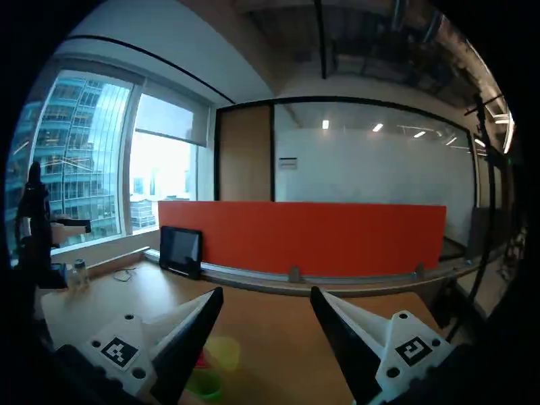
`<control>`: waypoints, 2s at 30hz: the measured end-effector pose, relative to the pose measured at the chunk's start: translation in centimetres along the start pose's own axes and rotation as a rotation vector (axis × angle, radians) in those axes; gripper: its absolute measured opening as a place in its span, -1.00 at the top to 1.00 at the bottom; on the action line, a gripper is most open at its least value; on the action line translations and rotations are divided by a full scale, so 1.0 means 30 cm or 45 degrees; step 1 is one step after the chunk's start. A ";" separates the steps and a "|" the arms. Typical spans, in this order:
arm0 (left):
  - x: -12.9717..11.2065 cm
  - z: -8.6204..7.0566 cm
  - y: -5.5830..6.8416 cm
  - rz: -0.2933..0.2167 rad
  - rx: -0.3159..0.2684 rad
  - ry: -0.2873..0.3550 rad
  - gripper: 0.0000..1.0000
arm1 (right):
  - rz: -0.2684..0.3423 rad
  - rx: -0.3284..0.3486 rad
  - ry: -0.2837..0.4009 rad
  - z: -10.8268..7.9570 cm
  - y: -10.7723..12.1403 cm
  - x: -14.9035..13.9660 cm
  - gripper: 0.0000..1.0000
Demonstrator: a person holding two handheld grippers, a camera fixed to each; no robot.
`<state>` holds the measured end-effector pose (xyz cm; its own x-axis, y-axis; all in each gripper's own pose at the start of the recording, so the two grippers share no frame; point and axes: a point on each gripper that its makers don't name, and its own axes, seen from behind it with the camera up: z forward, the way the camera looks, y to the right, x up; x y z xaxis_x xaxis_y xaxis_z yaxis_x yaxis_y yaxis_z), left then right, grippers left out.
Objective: Pour water
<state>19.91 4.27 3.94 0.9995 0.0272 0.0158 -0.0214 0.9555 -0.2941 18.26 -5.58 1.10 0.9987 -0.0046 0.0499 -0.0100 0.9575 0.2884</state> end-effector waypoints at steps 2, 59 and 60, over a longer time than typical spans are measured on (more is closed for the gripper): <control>-0.005 0.010 0.013 -0.001 -0.034 -0.002 -0.94 | -0.004 0.062 0.006 -0.002 -0.030 0.007 -1.00; -0.570 0.096 0.214 0.093 -0.462 -0.404 -0.95 | -0.238 0.579 -0.406 0.042 -0.253 -0.430 -1.00; -0.585 0.095 0.217 0.096 -0.465 -0.416 -0.95 | -0.242 0.583 -0.414 0.043 -0.254 -0.442 -1.00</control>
<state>2.16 10.85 4.48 0.9346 0.2391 0.2634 -0.0255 0.7835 -0.6209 5.03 -13.20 -0.52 0.9195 -0.3210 0.2269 0.0748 0.7095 0.7007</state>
